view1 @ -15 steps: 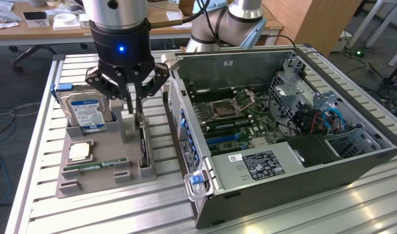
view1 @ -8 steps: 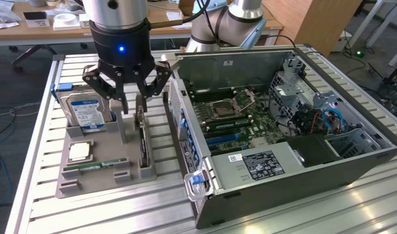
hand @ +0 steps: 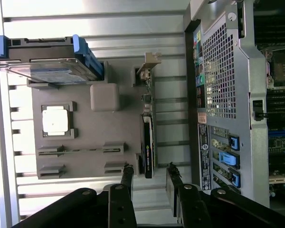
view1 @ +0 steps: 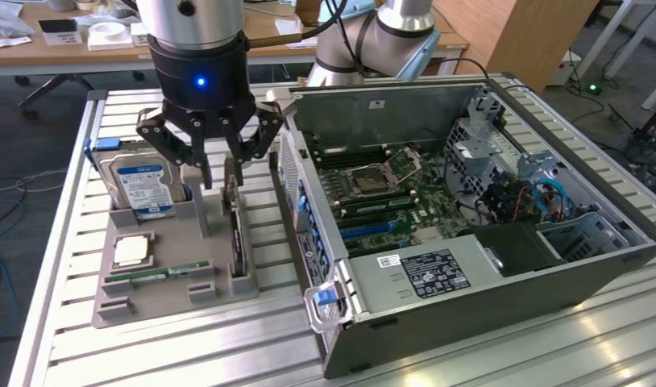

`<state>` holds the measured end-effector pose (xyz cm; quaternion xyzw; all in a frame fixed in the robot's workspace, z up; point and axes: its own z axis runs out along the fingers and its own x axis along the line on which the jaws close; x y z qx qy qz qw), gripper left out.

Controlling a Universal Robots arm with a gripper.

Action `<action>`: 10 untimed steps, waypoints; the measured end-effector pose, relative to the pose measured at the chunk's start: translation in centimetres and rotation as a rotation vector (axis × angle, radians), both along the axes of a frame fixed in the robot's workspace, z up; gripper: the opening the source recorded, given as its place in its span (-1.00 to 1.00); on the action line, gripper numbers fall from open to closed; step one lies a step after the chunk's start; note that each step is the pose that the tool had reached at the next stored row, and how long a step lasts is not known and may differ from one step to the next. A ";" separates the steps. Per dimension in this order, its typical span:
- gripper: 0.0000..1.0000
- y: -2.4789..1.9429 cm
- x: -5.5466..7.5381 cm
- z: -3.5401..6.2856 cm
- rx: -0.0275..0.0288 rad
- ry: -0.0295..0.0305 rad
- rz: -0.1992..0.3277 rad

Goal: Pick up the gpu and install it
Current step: 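Pick up the gpu and move the gpu toward the slot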

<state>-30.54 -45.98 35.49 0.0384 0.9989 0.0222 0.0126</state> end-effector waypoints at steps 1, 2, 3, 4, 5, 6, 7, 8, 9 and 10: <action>-0.17 0.00 0.0 -0.11 -0.0001 0.0000 0.000; -0.17 0.00 0.0 -0.22 -0.0001 0.0001 0.000; -0.17 0.00 0.0 -0.33 -0.0002 0.0001 0.000; -0.17 0.00 0.0 -0.41 -0.0002 0.0001 0.000; -0.17 0.00 0.0 -0.41 -0.0003 0.0002 0.000; -0.17 0.00 0.0 -0.41 -0.0003 0.0003 0.000; -0.17 0.00 0.0 -0.41 -0.0003 0.0003 0.000; -0.17 0.00 0.0 -0.42 -0.0002 0.0001 0.000; -0.17 0.00 0.0 -0.43 -0.0001 0.0001 0.000; -0.17 0.00 0.0 -0.43 -0.0001 0.0000 0.000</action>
